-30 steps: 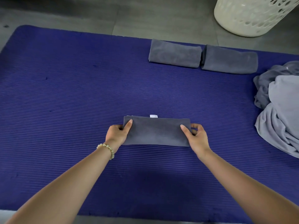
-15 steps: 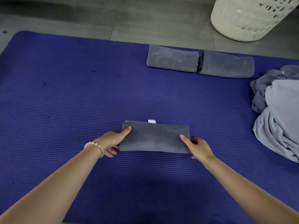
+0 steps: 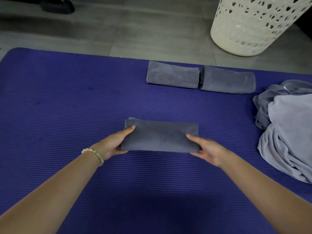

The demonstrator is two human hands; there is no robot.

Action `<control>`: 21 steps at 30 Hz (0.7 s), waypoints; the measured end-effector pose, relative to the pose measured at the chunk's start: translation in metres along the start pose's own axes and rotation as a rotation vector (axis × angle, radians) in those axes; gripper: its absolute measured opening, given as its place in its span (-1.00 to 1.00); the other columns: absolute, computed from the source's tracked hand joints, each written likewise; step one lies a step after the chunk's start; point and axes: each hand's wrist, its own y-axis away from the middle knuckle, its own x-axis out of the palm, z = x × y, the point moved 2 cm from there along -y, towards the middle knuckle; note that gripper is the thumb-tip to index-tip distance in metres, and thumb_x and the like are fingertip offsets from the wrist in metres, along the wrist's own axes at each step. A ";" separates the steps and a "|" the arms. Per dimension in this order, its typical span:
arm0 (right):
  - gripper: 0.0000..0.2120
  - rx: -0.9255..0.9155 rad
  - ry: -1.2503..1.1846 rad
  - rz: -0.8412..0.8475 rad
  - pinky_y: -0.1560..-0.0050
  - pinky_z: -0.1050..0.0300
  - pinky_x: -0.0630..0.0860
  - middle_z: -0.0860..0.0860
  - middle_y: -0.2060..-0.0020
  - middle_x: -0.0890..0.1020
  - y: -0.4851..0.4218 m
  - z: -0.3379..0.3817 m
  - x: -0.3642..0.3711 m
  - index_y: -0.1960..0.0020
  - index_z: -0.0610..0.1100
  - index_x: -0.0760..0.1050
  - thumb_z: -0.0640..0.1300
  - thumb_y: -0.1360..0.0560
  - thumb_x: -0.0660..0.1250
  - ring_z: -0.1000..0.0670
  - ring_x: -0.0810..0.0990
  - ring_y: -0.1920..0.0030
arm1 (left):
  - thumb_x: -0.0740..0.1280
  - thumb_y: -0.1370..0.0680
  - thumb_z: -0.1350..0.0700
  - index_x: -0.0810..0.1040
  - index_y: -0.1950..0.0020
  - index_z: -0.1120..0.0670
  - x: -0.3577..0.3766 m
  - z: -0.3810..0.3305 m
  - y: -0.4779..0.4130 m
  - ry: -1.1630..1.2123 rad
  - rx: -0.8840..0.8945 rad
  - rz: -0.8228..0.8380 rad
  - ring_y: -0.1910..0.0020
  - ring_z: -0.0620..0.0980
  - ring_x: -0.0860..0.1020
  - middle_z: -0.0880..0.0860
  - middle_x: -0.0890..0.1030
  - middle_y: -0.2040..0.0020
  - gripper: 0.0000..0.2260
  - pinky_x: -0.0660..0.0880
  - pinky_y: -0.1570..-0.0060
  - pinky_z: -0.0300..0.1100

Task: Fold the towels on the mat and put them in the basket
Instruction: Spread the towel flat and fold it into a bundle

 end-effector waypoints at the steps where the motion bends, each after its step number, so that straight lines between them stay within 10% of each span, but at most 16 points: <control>1: -0.63 -0.049 0.009 -0.004 -0.12 0.18 0.50 0.03 -0.09 0.67 -0.003 0.012 -0.004 -0.22 -0.12 0.54 0.03 -0.48 0.39 0.09 0.60 -0.14 | 0.29 -0.53 -0.18 0.54 -0.02 -0.09 0.002 -0.011 -0.003 0.010 0.014 0.016 -0.11 -0.07 0.55 -0.06 0.59 -0.09 -0.79 0.49 -0.17 -0.10; 8: -0.70 -0.300 -0.051 -0.160 0.11 0.28 0.51 0.00 -0.11 0.64 -0.044 0.092 -0.021 -0.23 -0.13 0.51 -0.10 -0.52 0.37 0.10 0.61 -0.04 | 0.30 -0.56 -0.12 0.52 -0.18 -0.04 0.019 -0.096 -0.044 -0.002 0.146 -0.009 -0.15 -0.04 0.53 -0.05 0.58 -0.11 -0.74 0.48 -0.18 -0.10; 21: -0.82 -0.336 -0.120 -0.337 -0.20 0.11 0.50 0.03 0.00 0.60 -0.136 0.113 -0.042 -0.09 -0.06 0.49 -0.10 -0.51 0.39 0.02 0.59 -0.04 | 0.27 -0.58 0.30 0.41 -0.40 0.09 0.028 -0.126 -0.136 0.174 0.323 -0.083 -0.11 -0.08 0.56 0.03 0.58 -0.24 -0.62 0.49 0.04 -0.25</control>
